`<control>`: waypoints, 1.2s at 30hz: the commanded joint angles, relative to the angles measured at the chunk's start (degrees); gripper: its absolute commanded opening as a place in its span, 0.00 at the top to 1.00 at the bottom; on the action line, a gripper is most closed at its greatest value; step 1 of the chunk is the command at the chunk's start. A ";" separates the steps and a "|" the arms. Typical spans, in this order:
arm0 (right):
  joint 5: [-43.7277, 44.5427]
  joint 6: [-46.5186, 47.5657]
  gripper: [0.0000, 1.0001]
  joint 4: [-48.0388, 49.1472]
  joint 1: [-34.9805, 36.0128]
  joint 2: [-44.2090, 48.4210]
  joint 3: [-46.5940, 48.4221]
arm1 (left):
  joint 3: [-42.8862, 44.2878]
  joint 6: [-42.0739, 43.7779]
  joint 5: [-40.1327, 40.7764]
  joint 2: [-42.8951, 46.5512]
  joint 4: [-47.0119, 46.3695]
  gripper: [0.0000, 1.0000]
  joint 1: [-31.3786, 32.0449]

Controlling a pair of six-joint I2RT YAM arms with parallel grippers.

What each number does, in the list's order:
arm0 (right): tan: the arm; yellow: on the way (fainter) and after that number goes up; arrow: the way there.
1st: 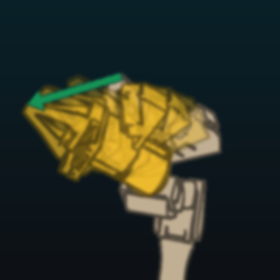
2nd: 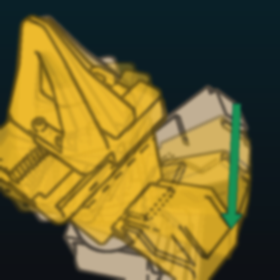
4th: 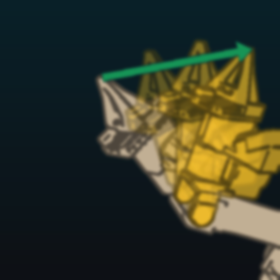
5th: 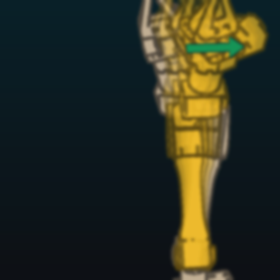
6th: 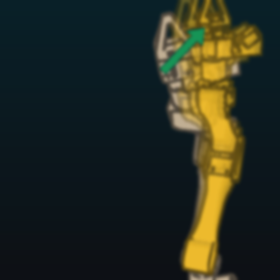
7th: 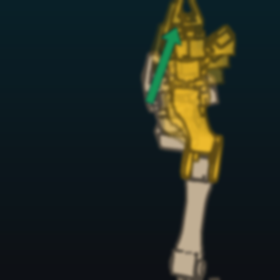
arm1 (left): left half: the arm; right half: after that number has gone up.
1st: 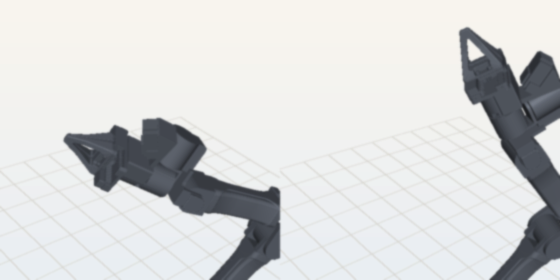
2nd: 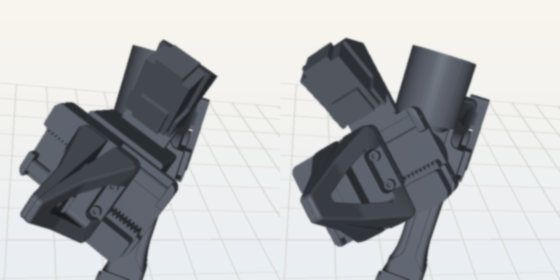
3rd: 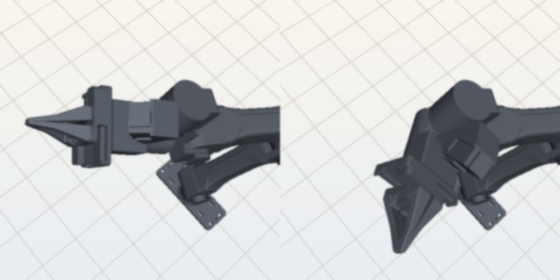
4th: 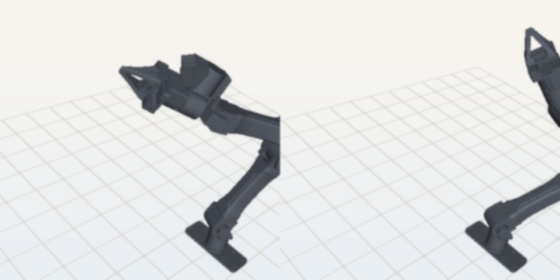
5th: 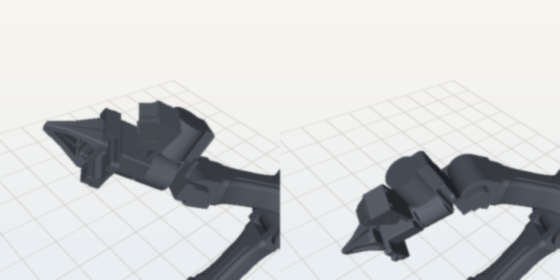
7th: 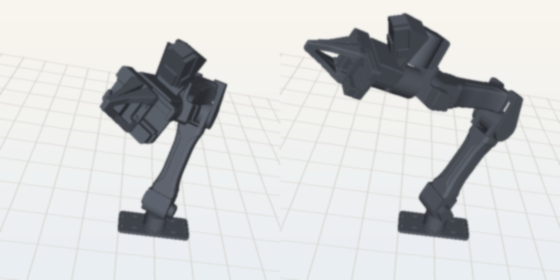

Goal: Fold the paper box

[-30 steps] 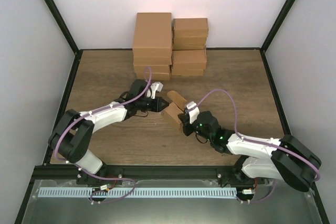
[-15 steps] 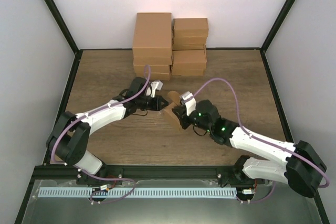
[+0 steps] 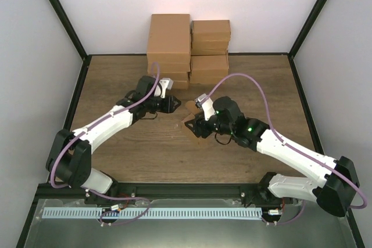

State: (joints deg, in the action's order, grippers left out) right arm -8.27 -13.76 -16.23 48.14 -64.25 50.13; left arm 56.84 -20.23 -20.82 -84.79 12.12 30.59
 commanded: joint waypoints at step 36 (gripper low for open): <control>4.78 -12.58 0.00 -1.87 -0.28 11.48 -16.37 | 2.85 14.96 -9.65 -5.77 -18.57 0.00 -4.35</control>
State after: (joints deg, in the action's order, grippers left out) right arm -3.16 -24.60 -22.65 48.12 -54.08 35.07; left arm 60.82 -7.81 -26.52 -89.14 -1.96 26.44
